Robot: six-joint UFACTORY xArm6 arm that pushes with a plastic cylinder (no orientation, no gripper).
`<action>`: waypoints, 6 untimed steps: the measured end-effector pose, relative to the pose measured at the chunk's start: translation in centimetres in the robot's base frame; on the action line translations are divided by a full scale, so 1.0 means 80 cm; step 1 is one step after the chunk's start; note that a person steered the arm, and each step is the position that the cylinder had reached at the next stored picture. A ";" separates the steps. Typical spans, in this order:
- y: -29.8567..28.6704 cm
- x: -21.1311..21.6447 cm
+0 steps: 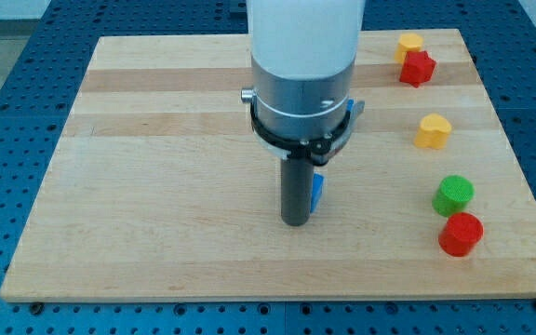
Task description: Push the blue cube to the center
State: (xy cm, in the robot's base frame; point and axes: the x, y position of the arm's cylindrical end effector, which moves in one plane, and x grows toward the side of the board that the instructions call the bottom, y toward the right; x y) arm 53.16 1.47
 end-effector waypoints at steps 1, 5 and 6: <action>0.023 0.039; 0.002 -0.030; -0.055 -0.037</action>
